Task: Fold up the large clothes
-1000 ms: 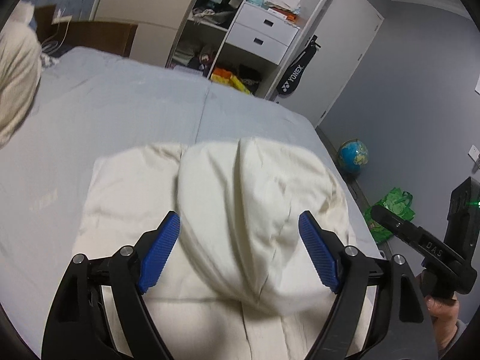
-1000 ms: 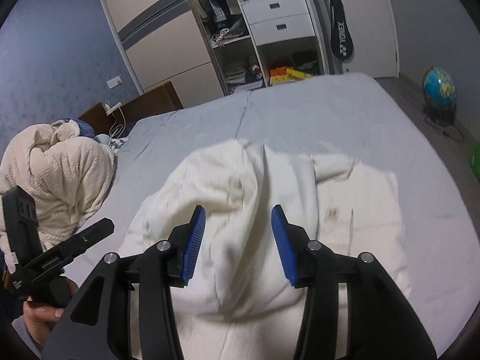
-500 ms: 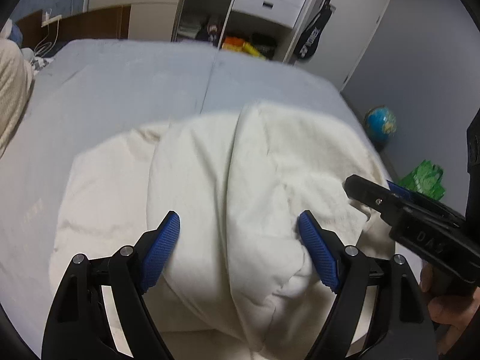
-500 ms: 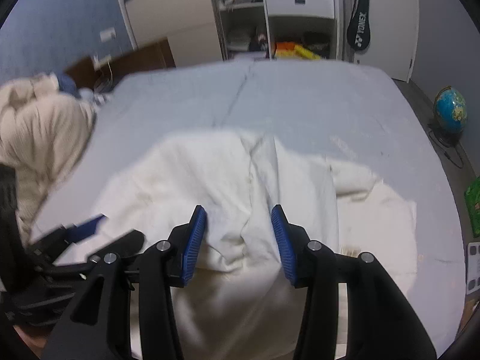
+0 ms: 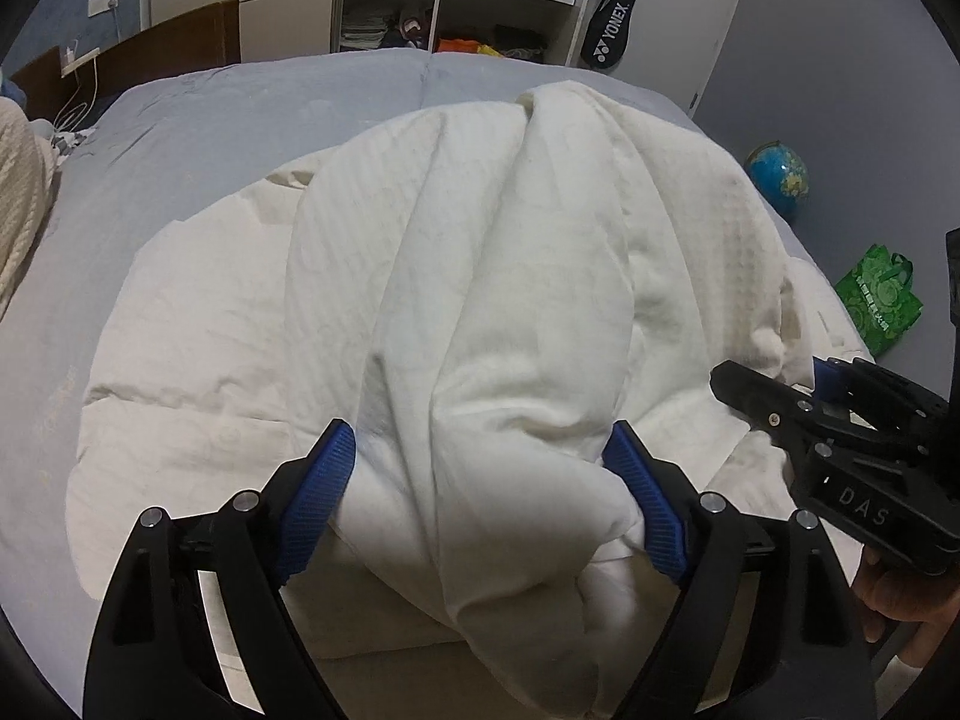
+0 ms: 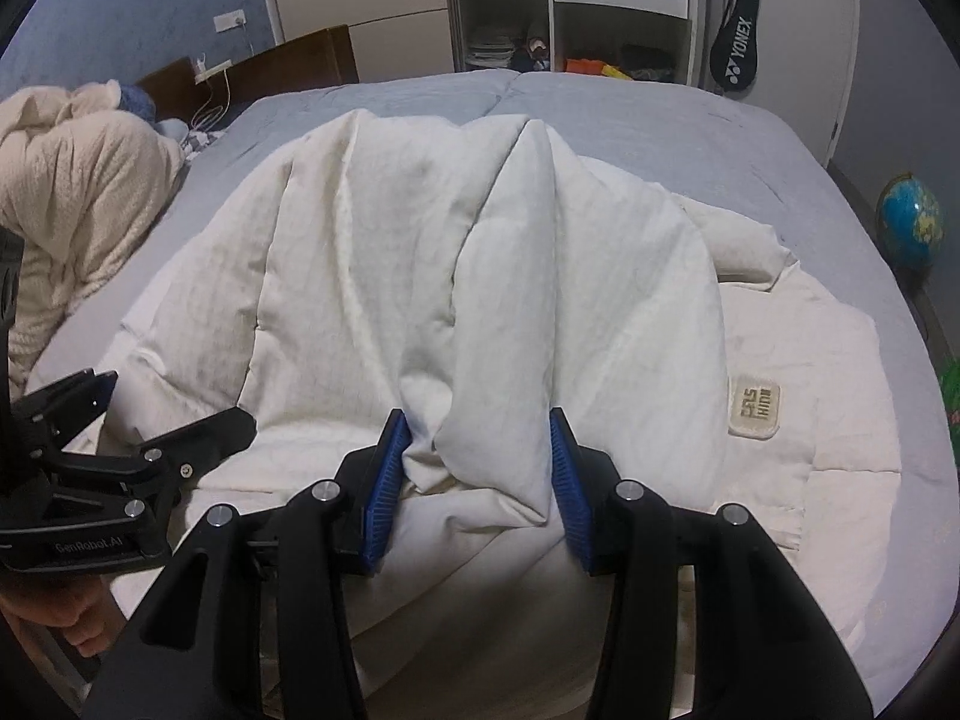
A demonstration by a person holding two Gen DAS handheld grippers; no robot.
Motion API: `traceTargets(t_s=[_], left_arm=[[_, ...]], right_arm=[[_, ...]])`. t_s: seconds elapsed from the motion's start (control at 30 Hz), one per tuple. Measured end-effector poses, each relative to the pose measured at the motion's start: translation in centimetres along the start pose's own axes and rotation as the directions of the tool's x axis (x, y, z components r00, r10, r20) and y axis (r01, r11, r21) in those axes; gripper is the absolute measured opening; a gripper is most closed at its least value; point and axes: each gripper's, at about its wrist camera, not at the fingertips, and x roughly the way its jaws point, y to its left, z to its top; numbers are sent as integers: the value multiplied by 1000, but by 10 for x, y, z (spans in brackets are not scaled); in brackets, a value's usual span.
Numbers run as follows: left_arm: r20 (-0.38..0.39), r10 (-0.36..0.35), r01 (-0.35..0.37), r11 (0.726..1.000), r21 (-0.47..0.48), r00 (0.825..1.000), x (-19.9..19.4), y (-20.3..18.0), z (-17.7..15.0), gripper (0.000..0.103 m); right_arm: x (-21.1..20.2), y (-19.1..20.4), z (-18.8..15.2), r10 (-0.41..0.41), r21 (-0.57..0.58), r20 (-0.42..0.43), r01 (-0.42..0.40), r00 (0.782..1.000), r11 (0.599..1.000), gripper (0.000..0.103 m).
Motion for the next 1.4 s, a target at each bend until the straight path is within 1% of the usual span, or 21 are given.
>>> traceTargets(t_s=[0.3,0.53,0.73,0.87,1.07,1.23,1.4], left_arm=[[4,19,-19,1000,19,1000,6,-3,-8,83],[11,27,-27,999,31,1000,8,-6,-12,84],[48,34,-36,998,43,998,6,-9,-20,85],[73,31,-35,998,52,997,6,-11,-27,86],[112,38,-46,997,67,993,7,-15,-37,87],[127,39,-49,996,71,991,10,-18,-43,89],[135,51,-62,995,80,989,12,-21,-46,90]], right_arm=[[15,1,0,2,-2,1,-2,1000,1000,43],[18,-2,-2,2,-10,5,-1,1000,1000,44],[18,-3,-12,5,-19,42,-4,999,1000,45],[17,-6,-23,12,-25,90,-9,996,1000,45],[17,-6,-29,7,-34,134,-3,991,999,46],[18,-7,-32,7,-33,152,-2,988,999,47],[20,-6,-34,6,-30,150,-1,989,1000,47]])
